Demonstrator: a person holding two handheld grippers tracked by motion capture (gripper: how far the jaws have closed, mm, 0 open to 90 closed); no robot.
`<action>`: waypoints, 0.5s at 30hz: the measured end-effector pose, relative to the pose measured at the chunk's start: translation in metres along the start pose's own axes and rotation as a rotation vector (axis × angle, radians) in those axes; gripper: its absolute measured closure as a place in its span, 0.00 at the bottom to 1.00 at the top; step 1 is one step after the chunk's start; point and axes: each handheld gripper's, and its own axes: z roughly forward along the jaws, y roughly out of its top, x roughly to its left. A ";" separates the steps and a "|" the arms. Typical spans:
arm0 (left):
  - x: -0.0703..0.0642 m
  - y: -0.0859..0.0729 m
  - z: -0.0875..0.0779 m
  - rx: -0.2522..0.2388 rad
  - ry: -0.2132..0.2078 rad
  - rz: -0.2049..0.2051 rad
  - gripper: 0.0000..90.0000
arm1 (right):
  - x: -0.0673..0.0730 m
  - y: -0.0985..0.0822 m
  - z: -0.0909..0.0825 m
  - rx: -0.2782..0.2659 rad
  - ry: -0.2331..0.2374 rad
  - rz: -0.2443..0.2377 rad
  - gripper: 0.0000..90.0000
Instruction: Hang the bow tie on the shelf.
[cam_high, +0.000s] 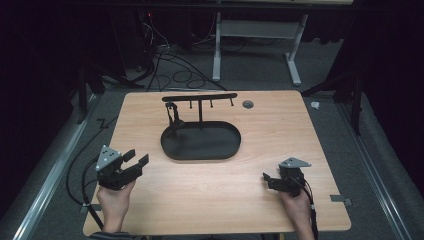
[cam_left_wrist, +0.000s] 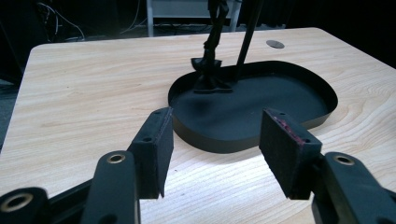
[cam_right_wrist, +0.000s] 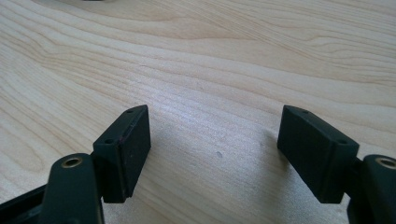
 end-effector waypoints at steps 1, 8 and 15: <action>0.000 0.000 0.000 0.000 0.000 0.000 0.50 | 0.000 0.000 0.000 0.000 0.000 0.000 0.30; 0.001 -0.005 0.001 0.013 0.006 -0.006 0.50 | 0.000 0.000 0.000 0.001 0.000 0.001 0.30; 0.003 -0.010 0.002 0.024 0.010 -0.015 0.50 | 0.000 0.000 0.000 0.001 0.000 0.002 0.30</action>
